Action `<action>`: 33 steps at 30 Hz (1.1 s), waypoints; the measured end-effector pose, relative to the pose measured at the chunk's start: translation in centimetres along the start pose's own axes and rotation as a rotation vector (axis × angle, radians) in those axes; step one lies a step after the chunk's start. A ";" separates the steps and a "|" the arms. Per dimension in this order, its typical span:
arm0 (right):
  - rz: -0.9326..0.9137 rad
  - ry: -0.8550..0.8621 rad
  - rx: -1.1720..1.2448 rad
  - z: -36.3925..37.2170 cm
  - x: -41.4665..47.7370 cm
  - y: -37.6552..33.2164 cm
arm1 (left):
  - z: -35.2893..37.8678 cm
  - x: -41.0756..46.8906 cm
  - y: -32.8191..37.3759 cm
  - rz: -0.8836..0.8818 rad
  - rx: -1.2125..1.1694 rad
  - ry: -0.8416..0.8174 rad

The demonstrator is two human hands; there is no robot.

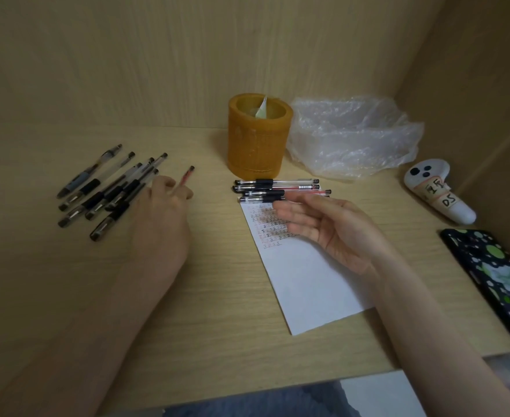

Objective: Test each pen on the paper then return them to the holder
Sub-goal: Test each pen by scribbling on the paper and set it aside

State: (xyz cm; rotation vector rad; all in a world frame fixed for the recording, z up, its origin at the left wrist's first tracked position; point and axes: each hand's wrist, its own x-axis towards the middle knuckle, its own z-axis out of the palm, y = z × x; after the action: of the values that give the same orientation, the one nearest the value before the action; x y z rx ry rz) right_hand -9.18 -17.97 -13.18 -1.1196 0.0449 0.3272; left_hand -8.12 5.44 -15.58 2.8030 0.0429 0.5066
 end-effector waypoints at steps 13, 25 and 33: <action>-0.126 -0.140 -0.129 1.1 -0.3 0.8 | -1.2 -1.4 4.2 0.517 -0.724 -0.019; -0.326 -0.092 -0.184 1.1 0.0 1.2 | -0.5 -2.2 4.4 0.380 -0.583 -0.175; -0.369 -0.120 -0.228 0.9 0.3 1.7 | -0.8 -2.5 4.5 0.380 -0.502 -0.152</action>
State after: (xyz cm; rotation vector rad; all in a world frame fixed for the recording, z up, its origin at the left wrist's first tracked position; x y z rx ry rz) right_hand -9.45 -16.39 -14.33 -1.3045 -0.3087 0.0680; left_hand -10.88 1.12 -14.40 2.3419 -0.5763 0.3238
